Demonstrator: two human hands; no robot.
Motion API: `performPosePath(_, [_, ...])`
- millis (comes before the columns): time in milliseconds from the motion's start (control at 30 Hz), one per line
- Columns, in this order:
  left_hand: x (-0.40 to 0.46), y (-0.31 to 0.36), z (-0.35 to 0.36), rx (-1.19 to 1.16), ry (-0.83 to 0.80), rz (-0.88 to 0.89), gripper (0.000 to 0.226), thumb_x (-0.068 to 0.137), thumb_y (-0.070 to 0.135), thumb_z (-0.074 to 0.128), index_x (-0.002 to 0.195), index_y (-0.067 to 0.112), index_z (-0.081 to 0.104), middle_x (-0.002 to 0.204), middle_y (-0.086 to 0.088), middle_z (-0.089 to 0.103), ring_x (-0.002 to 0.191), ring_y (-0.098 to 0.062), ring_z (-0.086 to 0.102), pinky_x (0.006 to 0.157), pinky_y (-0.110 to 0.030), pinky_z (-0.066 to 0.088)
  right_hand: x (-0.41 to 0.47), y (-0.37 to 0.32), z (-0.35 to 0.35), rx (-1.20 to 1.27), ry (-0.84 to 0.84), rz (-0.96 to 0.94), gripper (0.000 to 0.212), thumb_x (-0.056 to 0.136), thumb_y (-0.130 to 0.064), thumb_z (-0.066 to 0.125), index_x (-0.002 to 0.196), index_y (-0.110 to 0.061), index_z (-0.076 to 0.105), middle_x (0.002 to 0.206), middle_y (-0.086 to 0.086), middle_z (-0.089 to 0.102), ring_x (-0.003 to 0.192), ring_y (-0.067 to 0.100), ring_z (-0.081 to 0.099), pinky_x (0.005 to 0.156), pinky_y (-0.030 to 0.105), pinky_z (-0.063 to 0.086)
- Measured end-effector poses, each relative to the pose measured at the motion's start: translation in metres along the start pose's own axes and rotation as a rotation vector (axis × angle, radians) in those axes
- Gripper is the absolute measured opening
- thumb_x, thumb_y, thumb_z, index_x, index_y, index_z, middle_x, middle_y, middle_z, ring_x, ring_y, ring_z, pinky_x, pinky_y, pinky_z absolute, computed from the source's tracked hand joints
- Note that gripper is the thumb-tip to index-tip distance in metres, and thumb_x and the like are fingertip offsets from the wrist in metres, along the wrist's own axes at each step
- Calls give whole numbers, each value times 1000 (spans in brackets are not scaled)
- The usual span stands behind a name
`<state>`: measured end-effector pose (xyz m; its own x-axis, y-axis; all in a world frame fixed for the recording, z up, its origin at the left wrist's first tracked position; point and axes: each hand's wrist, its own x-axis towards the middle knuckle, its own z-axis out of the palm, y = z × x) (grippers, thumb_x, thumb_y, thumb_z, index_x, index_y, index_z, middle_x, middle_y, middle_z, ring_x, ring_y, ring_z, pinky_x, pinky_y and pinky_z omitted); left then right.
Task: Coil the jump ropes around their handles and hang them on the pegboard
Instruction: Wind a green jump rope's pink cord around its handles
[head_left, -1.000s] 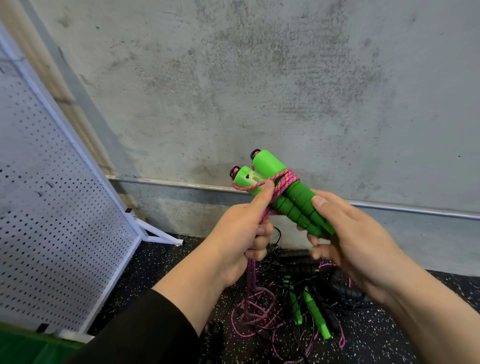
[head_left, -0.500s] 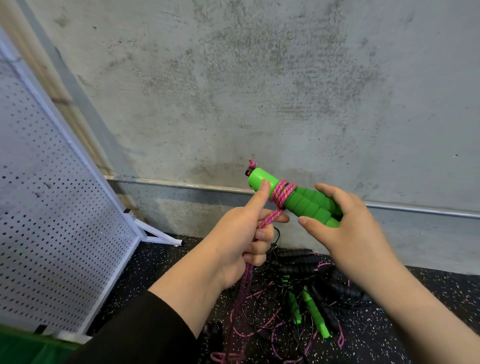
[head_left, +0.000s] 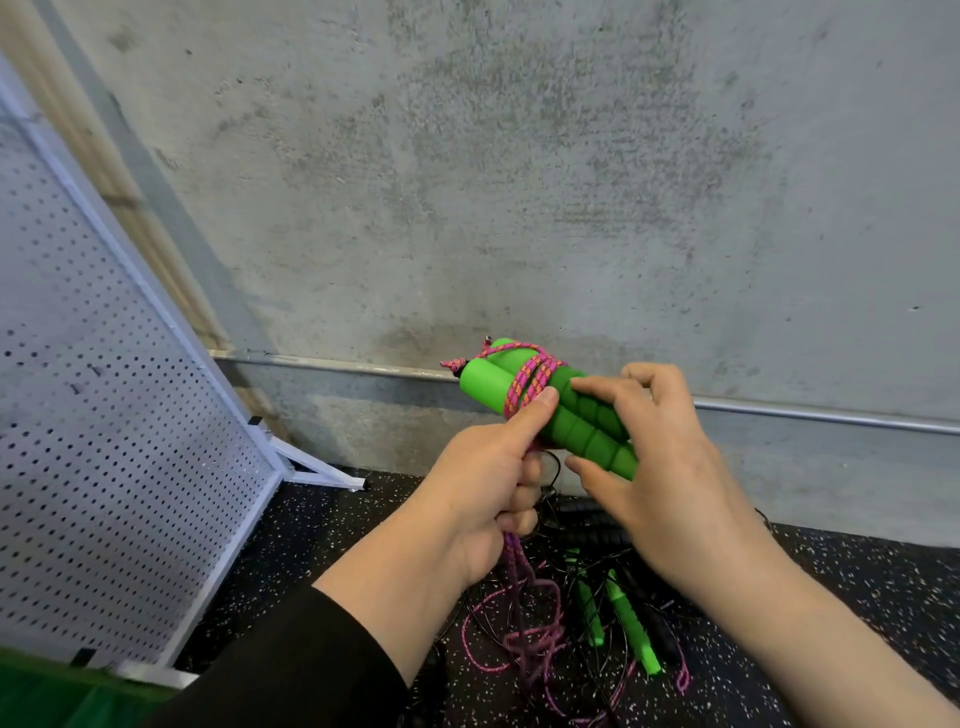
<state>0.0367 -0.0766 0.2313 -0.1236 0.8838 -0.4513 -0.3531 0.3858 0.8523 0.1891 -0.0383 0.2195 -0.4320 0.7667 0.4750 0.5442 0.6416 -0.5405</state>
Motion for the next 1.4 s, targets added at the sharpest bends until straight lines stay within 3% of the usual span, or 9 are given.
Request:
performPosePath(100, [3,2,-2,-14,47,42,38,93,48,66,71,26,44,51,7,31,41,-7,16,40,-17,11,-1,-1,-1,101,-33,-16,58,81,-32,83,132,-38,56,119,-15,36,102,0,49,87,9,42])
performPosePath(233, [4,6,-3,13,53,106,35,96,43,64,73,26,43,52,6,29,41,-7,15,41,-17,12,1,-12,-2,652,47,345,42,86,-68,58,116,-39,63,110,-5,66,96,16,67,84,47,59])
performPosePath(400, [3,5,-3,74,37,160,32,98,41,62,78,23,44,50,8,30,40,-8,16,39,-16,15,5,-18,-11,1212,-283,842,62,84,-57,52,121,-9,66,108,29,70,72,33,68,64,38,62])
performPosePath(600, [5,5,-4,122,-44,135,31,100,40,59,79,26,43,55,8,28,44,-7,13,43,-18,11,6,-13,-17,1207,-229,769,44,75,-33,72,115,-13,70,91,15,63,65,19,58,57,31,57])
performPosePath(767, [3,10,-4,56,-124,36,24,98,28,47,76,25,38,60,6,30,43,-7,12,45,-24,7,8,-2,-20,570,-83,568,48,85,-21,79,129,-29,62,82,4,67,66,17,62,76,49,59])
performPosePath(900, [-3,12,-1,66,-170,17,30,98,49,55,79,25,49,61,7,31,43,-6,13,44,-22,7,5,4,-15,204,22,339,57,76,-19,86,119,-38,54,109,-10,58,96,-9,55,83,5,39])
performPosePath(1067, [-2,5,1,45,-37,47,39,87,62,65,76,27,50,57,7,27,44,-6,13,47,-24,6,0,3,-5,43,19,143,66,72,-16,88,124,-34,51,109,-7,46,93,-3,46,82,13,34])
performPosePath(1200, [2,2,-2,41,48,100,36,93,48,66,74,27,43,52,7,28,40,-7,15,41,-18,12,2,0,-8,201,-64,228,53,73,-35,87,115,-37,54,113,-10,52,99,-4,53,84,7,37])
performPosePath(1400, [1,-1,1,76,54,166,44,92,41,69,63,25,41,48,9,32,39,-7,18,42,-20,15,6,-15,-15,901,-66,677,36,95,-53,50,108,-22,63,104,15,71,85,20,68,79,51,59])
